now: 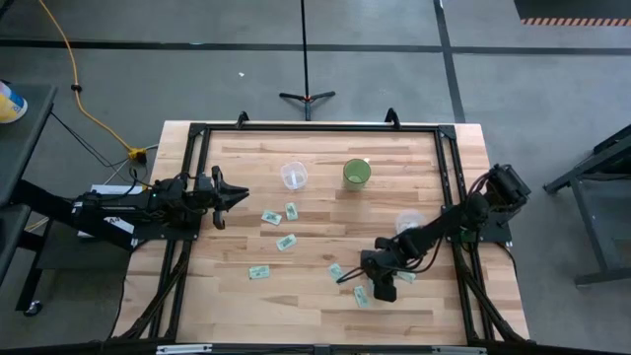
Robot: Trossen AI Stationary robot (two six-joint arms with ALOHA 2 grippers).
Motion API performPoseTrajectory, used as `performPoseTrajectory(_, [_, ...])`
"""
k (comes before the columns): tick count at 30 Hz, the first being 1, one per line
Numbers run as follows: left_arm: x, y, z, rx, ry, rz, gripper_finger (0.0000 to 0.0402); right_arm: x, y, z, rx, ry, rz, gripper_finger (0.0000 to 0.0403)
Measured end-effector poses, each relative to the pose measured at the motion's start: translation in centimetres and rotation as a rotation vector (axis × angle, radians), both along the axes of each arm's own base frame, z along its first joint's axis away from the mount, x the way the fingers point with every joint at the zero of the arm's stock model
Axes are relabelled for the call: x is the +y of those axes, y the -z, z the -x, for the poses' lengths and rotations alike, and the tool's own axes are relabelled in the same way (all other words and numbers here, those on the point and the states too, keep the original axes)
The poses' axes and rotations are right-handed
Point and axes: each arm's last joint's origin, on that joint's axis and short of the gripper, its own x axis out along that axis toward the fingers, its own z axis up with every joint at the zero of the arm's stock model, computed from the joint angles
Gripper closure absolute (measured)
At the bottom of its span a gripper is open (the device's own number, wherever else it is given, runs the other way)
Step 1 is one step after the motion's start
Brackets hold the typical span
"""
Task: Pick and place items into bin
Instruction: Put the white sweetener packet into the right transparent bin
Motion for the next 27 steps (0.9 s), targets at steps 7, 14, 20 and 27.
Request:
performPoseTrajectory(7, [0.0, 0.0, 0.0, 0.0, 0.0, 0.0, 0.0309, -0.1, -1.0, 0.2, -0.039, -0.019, -0.003, 0.0268])
performPoseTrajectory(14, [0.0, 0.0, 0.0, 0.0, 0.0, 0.0, 0.0309, -0.5, -1.6, 0.2, -0.117, -0.078, 0.119, 0.0268])
performPoseTrajectory(20, [0.0, 0.0, 0.0, 0.0, 0.0, 0.0, 0.0309, -0.6, -1.8, 0.2, -0.157, -0.101, 0.181, 0.0252])
performPoseTrajectory(27, [0.0, 0.0, 0.0, 0.0, 0.0, 0.0, 0.0309, 0.8, -2.5, 0.0, -0.218, -0.146, 0.15, 0.0205])
